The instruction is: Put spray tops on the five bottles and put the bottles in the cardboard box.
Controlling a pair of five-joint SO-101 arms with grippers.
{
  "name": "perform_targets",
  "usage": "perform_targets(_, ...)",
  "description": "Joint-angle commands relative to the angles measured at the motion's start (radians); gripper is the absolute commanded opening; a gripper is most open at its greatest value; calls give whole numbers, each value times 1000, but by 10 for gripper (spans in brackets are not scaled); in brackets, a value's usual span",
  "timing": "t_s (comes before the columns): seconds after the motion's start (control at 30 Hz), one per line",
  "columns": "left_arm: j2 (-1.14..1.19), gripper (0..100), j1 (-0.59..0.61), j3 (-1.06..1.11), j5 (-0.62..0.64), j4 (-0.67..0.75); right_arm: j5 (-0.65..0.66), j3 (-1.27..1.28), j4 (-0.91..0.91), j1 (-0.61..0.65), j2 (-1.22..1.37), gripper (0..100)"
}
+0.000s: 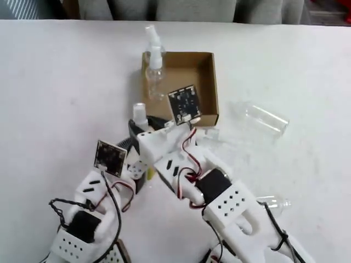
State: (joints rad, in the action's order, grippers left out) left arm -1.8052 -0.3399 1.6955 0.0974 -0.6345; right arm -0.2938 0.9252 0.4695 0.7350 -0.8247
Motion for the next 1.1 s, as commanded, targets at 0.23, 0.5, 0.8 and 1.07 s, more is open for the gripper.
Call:
perform_targets(0.23, -24, 57, -5, -3, 5, -9, 2, 14, 5, 7, -28, 20)
perform_targets(0.5, -24, 57, -5, -3, 5, -9, 3, 21, 7, 8, -28, 22)
perform_targets(0.8, -24, 57, -5, -3, 5, -9, 66, 2, 131, 39, -85, 181)
perform_targets(1.07, -24, 57, -5, -3, 5, -9, 118, 2, 136, 48, -223, 183)
